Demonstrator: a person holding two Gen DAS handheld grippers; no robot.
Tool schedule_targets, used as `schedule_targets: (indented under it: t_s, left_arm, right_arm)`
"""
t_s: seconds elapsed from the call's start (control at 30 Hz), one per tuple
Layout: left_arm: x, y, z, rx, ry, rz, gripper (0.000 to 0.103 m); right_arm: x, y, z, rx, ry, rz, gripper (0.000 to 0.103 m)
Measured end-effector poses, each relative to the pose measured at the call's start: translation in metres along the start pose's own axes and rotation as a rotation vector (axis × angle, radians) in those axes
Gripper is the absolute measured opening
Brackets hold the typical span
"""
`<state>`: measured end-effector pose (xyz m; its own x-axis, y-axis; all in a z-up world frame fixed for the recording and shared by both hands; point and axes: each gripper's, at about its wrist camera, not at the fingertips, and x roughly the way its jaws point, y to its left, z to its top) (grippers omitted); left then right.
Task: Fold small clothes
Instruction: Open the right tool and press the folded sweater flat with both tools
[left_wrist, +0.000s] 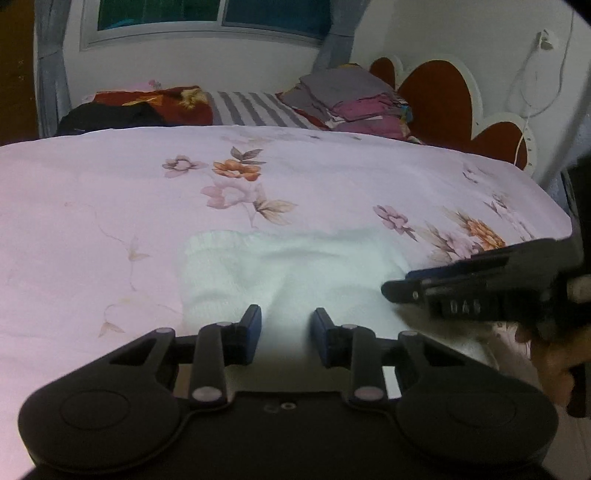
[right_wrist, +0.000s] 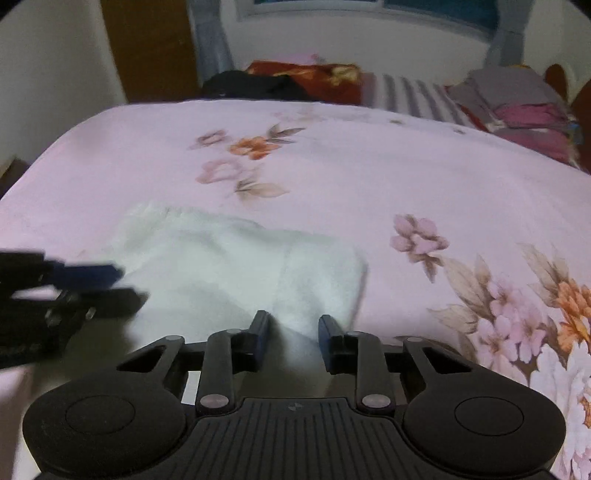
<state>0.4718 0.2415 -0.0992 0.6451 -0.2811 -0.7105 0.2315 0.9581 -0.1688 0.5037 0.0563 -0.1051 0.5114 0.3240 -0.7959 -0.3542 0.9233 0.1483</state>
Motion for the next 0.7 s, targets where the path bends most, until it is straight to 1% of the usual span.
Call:
schedule_targets:
  t_s: [0.03, 0.1, 0.17, 0.23, 0.3, 0.37, 0.4, 0.47, 0.53, 0.6, 0.63, 0.7]
  left_arm:
    - [-0.001, -0.002, 0.000, 0.007, 0.003, 0.000, 0.028]
    - [-0.010, -0.003, 0.001, 0.009, -0.001, 0.000, 0.028]
    - [-0.026, -0.010, -0.002, 0.027, -0.032, -0.011, 0.025]
    - [-0.046, -0.011, -0.013, 0.011, -0.059, -0.028, 0.023]
    - [-0.056, -0.013, -0.029, -0.013, -0.062, -0.058, 0.023]
    - [-0.051, -0.018, -0.038, -0.019, -0.043, -0.061, 0.018]
    - [-0.048, -0.019, -0.043, -0.030, -0.034, -0.066, 0.018]
    - [-0.045, -0.022, -0.050, -0.052, -0.026, -0.063, 0.018]
    - [-0.047, -0.028, -0.055, -0.058, -0.034, -0.038, 0.018]
    - [-0.052, -0.032, -0.058, -0.081, -0.038, -0.025, 0.017]
    - [-0.057, -0.034, -0.060, -0.089, -0.041, -0.019, 0.017]
    - [-0.067, -0.039, -0.068, -0.092, -0.047, 0.003, 0.017]
  right_arm:
    - [0.000, -0.001, 0.002, 0.018, 0.008, 0.000, 0.028]
    - [-0.003, 0.005, 0.000, -0.028, -0.002, -0.022, 0.029]
    - [-0.019, 0.007, -0.003, -0.032, -0.038, -0.035, 0.029]
    - [-0.042, 0.011, -0.011, -0.026, -0.082, 0.019, 0.029]
    - [-0.061, 0.019, -0.026, -0.058, -0.103, 0.083, 0.029]
    - [-0.060, 0.030, -0.037, -0.107, -0.082, 0.102, 0.029]
    - [-0.056, 0.034, -0.043, -0.134, -0.065, 0.087, 0.028]
    - [-0.044, 0.035, -0.054, -0.171, -0.046, 0.003, 0.029]
    - [-0.038, 0.027, -0.055, -0.126, -0.055, 0.021, 0.030]
    - [-0.037, 0.025, -0.057, -0.125, -0.067, 0.019, 0.031]
    - [-0.039, 0.025, -0.058, -0.122, -0.074, 0.019, 0.031]
    - [-0.055, 0.024, -0.062, -0.099, -0.090, 0.021, 0.032]
